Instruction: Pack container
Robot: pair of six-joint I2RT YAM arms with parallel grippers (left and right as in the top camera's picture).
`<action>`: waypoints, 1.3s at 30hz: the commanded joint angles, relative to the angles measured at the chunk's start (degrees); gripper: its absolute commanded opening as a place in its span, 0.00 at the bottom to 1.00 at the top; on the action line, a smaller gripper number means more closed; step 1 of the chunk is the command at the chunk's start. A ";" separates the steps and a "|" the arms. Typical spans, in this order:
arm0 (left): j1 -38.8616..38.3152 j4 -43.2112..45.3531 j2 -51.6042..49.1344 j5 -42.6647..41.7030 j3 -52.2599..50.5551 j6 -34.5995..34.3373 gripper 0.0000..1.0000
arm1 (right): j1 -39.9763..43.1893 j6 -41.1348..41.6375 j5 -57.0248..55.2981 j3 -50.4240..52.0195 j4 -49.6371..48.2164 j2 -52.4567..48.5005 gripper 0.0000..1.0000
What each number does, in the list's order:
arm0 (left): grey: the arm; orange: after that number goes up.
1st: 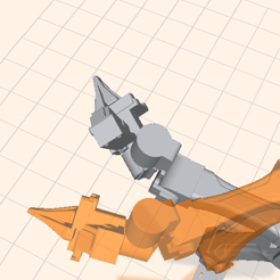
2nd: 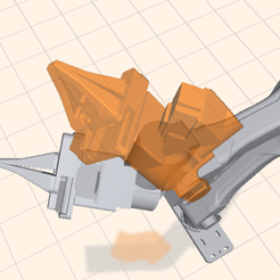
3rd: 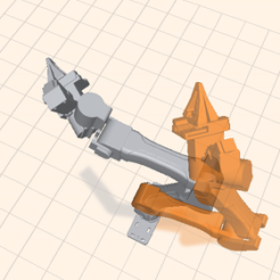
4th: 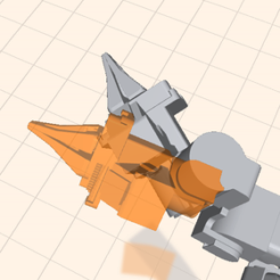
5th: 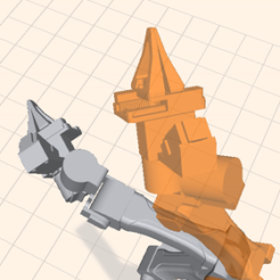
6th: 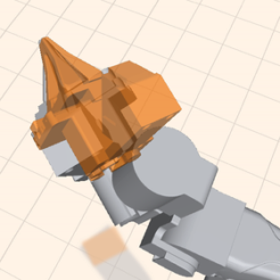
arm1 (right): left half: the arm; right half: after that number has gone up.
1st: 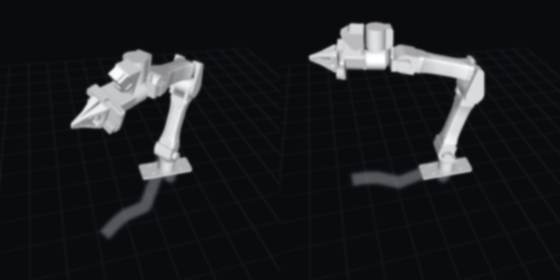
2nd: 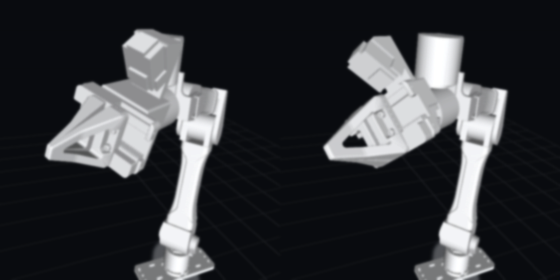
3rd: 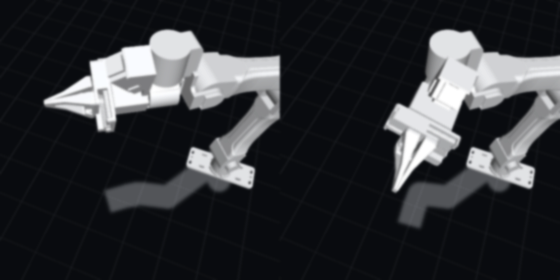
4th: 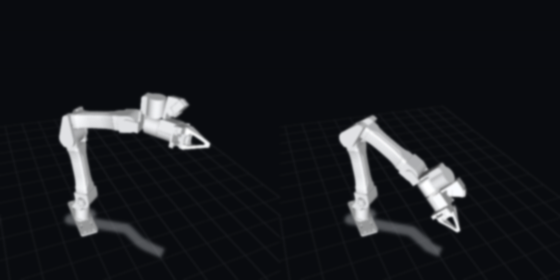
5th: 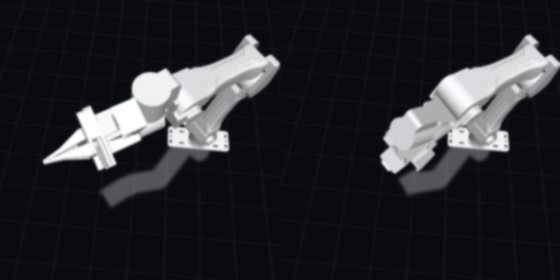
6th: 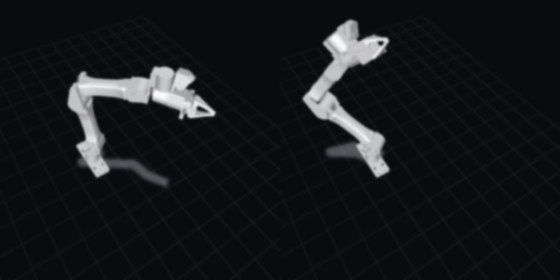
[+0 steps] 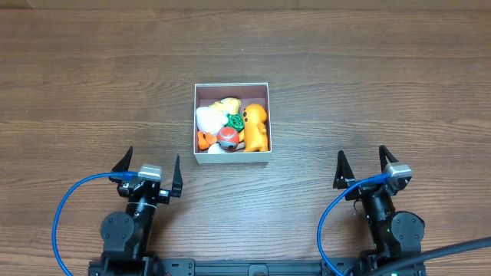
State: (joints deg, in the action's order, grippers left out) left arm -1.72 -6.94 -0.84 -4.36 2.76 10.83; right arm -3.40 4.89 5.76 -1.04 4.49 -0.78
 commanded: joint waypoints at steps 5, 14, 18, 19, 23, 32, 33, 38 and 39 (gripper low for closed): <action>0.57 2.34 0.63 10.16 -1.92 -12.76 1.00 | 0.26 -0.22 0.35 0.59 -0.33 0.59 1.00; 0.57 3.61 0.63 12.37 -2.49 -17.68 1.00 | 0.26 -0.22 0.35 0.59 -0.33 0.59 1.00; 0.57 3.76 0.63 12.24 -2.49 -18.58 1.00 | 0.26 -0.22 0.35 0.59 -0.33 0.59 1.00; 0.57 3.78 0.63 12.22 -2.49 -18.60 1.00 | 0.26 -0.22 0.35 0.59 -0.33 0.59 1.00; 0.57 3.67 0.63 11.98 -2.49 -18.58 1.00 | 0.26 -0.22 0.35 0.59 -0.33 0.59 1.00; 0.57 3.52 0.59 12.00 -2.49 -18.58 1.00 | 0.26 -0.22 0.35 0.59 -0.33 0.59 1.00; 0.57 3.52 0.59 12.00 -2.49 -18.58 1.00 | 0.26 -0.22 0.35 0.59 -0.33 0.59 1.00; 0.57 3.52 0.59 12.00 -2.49 -18.56 1.00 | 0.26 -0.22 0.35 0.59 -0.33 0.59 1.00; 0.57 3.50 0.59 12.00 -2.49 -18.58 1.00 | 0.26 -0.22 0.35 0.59 -0.33 0.59 1.00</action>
State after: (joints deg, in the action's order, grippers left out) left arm -1.72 -3.46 -0.84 6.94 0.99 -7.16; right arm -3.40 4.86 5.76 -1.04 4.54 -0.78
